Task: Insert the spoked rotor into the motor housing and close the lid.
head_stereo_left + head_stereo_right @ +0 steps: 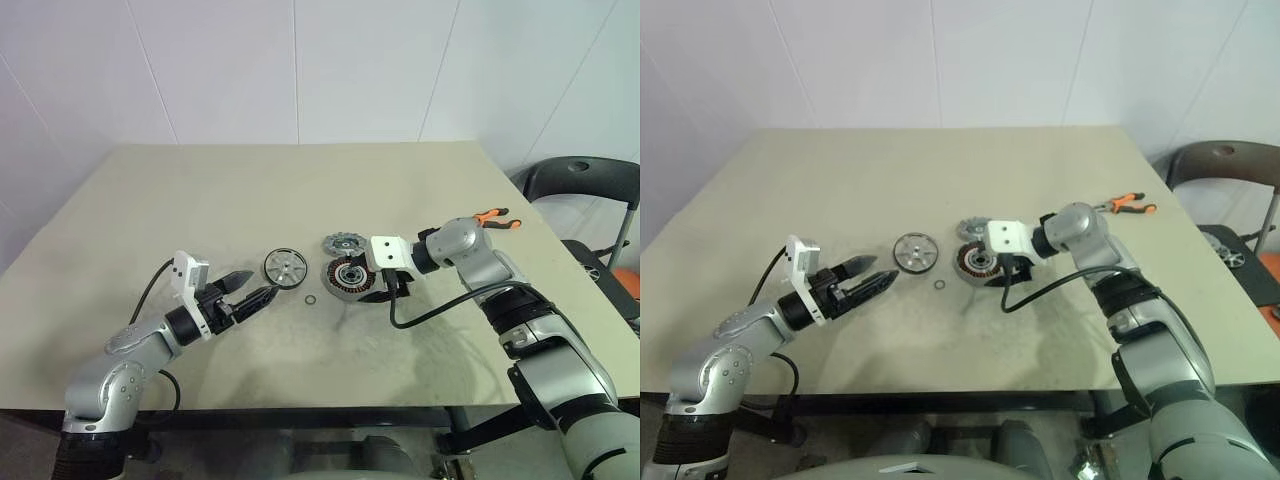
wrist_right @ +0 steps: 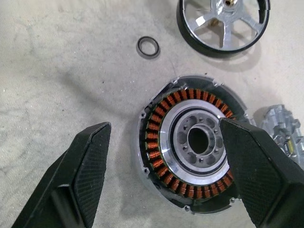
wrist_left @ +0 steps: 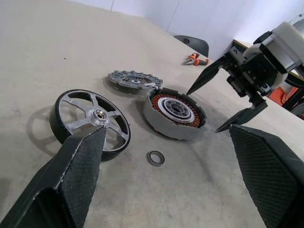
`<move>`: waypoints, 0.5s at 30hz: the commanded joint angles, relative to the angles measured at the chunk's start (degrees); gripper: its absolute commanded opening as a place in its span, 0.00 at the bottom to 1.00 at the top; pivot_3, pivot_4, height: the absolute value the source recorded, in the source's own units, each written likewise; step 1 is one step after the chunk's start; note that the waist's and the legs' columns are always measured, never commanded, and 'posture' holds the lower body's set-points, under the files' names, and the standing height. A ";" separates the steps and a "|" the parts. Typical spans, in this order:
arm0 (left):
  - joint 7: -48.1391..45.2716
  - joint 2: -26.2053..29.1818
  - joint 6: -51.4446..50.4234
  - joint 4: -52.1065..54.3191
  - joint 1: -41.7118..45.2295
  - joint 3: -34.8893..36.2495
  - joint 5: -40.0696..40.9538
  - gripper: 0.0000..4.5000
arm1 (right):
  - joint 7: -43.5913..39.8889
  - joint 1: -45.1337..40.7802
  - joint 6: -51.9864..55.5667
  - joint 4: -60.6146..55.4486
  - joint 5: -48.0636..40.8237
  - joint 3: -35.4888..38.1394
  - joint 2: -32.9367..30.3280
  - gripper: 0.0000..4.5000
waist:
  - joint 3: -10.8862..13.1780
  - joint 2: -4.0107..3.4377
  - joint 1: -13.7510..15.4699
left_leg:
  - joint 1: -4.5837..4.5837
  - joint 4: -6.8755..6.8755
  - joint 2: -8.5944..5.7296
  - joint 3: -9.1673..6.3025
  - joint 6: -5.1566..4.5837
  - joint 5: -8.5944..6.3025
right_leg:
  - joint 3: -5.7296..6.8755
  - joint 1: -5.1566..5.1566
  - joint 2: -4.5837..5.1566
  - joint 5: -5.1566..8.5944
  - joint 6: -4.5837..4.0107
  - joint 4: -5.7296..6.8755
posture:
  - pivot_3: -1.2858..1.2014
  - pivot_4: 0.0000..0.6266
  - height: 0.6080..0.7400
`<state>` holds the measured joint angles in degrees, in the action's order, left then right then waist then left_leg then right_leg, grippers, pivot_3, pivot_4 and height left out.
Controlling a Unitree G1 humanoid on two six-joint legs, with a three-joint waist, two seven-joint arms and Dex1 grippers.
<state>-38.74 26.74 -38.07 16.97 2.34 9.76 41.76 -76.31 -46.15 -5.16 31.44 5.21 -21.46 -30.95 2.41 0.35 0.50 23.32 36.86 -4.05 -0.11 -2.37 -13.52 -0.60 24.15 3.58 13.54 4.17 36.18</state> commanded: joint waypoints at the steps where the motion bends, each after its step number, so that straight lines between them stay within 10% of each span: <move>1: -0.08 -0.23 0.95 1.90 0.39 0.37 0.59 0.98 | -0.54 -2.05 7.43 -4.85 -5.70 5.55 -0.68 0.85 | 0.01 -0.01 0.01 | 0.00 0.00 0.00 0.00 0.00 0.00 | 0.00 0.00 0.00 0.00 0.00 0.00 | 0.52 0.00 1.00; 8: 0.89 -0.86 0.95 2.40 -0.16 0.93 0.71 0.98 | 15.89 4.61 46.63 -21.21 -25.97 26.09 3.51 0.85 | -0.04 0.05 0.32 | 0.02 -0.07 0.00 -0.07 0.00 0.00 | 0.00 0.02 0.01 0.00 -0.01 0.00 | 0.52 0.00 1.00; 15: -1.02 0.25 0.74 0.71 0.39 0.78 0.64 0.98 | 33.05 21.14 56.57 -43.10 -31.66 33.55 9.30 0.85 | -0.02 -0.18 0.25 | 0.13 -0.21 -0.01 0.00 0.00 -0.01 | -0.02 0.17 0.03 0.01 -0.01 -0.06 | 0.52 0.00 1.00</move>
<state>-38.89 26.39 -37.97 17.05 1.81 9.96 41.91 -44.65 -24.01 49.97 -4.39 -23.25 10.69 -21.68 2.39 0.18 0.75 23.46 36.63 -4.05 -0.10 -2.37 -13.52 -0.63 24.35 3.61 13.55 4.16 36.12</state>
